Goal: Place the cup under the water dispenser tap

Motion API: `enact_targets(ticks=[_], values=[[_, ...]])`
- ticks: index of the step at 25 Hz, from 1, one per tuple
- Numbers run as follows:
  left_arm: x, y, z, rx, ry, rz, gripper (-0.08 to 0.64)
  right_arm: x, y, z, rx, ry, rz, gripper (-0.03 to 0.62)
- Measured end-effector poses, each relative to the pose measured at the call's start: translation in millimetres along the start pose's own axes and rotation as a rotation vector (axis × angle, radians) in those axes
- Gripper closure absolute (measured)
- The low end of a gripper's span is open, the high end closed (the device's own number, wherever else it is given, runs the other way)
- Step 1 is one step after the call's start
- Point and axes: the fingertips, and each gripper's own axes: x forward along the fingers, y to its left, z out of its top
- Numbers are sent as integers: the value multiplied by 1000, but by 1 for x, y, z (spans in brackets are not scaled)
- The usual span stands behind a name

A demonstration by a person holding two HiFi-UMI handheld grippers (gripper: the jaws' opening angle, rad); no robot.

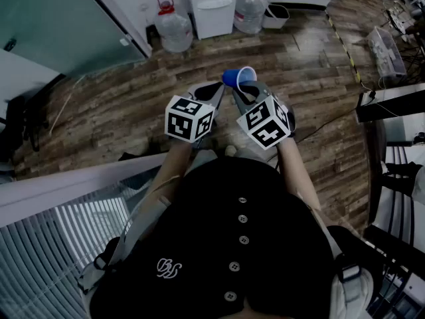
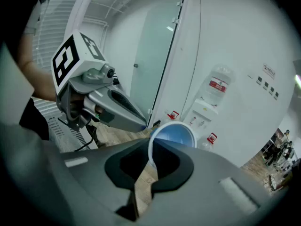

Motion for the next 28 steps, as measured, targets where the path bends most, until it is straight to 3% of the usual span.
enact_targets(ticks=[16,28], values=[[-1,13,7,-1,-19,47,554,8,-3,4,-41,5,-8,571],[23,16,14,-40,-22,92,555,3,-35,-9,-50,2,-26,569]])
